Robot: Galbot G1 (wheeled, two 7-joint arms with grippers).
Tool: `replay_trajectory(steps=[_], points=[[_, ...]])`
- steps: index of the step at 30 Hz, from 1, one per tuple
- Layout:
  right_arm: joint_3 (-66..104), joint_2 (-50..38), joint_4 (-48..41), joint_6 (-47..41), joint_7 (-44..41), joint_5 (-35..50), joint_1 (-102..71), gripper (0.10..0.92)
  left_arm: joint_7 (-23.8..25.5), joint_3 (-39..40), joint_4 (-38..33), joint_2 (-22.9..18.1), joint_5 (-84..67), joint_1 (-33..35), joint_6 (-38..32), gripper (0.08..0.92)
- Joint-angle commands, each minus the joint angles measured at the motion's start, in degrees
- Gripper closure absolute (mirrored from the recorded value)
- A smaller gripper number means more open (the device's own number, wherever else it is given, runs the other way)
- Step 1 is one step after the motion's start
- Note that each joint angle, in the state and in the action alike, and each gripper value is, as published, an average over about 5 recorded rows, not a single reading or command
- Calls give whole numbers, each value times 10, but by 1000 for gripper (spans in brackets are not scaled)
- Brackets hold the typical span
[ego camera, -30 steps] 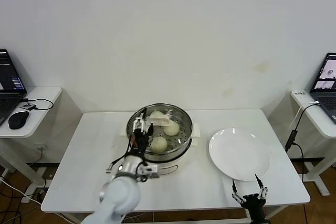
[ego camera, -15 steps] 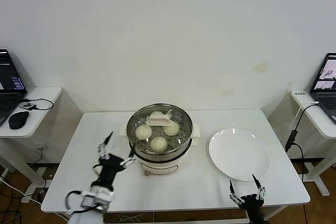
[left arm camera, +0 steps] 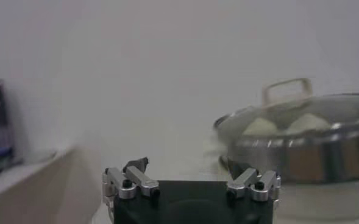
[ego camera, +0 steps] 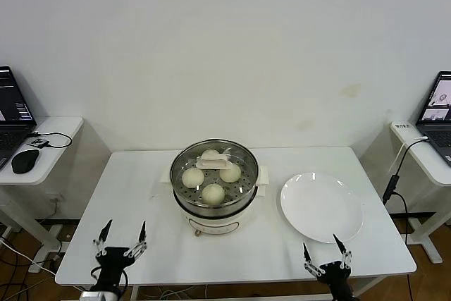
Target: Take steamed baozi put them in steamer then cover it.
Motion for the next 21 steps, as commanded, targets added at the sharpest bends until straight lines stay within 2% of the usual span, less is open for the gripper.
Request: replay_trajectory(steps=[1,21], points=[[-12,-10,8,-3,-3,12,-5,202,3,-35,45,-15,-66,49,-68,177],[-14,-8,20,-7,-19,62,-14,203,23,-25,47,-24,-44,42,-78,177]])
